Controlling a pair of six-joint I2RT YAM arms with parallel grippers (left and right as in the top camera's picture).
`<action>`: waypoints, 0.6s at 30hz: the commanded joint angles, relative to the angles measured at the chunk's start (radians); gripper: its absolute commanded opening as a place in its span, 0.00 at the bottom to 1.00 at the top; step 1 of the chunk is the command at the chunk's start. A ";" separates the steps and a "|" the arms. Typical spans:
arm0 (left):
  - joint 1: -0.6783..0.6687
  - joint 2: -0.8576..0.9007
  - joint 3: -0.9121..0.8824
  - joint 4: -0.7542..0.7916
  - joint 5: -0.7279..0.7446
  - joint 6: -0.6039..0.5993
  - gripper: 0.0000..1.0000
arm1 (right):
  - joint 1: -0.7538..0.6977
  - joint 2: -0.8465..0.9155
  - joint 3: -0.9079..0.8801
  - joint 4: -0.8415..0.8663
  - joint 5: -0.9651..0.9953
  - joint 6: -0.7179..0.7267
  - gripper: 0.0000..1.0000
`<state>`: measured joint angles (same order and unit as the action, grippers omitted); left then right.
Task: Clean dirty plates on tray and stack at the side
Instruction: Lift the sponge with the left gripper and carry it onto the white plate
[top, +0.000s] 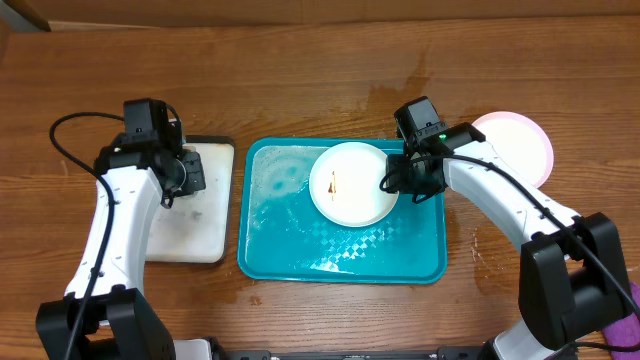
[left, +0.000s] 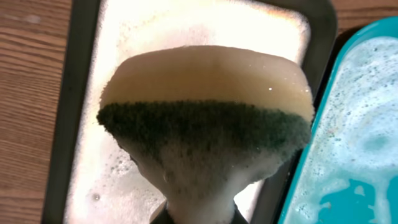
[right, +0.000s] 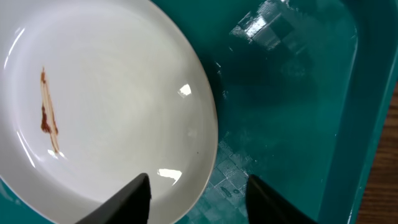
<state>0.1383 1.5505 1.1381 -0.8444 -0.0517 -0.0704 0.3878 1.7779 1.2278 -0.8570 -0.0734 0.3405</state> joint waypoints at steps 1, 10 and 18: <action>0.005 -0.002 -0.040 0.021 0.017 0.019 0.04 | 0.005 0.003 0.016 0.010 0.012 -0.005 0.56; 0.000 -0.012 -0.069 0.036 0.105 0.031 0.04 | 0.005 0.003 0.008 0.013 0.002 -0.004 0.56; -0.011 -0.015 -0.059 0.076 0.202 0.061 0.04 | 0.005 0.003 0.002 0.013 -0.090 0.002 0.51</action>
<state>0.1371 1.5505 1.0721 -0.7704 0.0399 -0.0452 0.3878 1.7779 1.2278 -0.8490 -0.1040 0.3401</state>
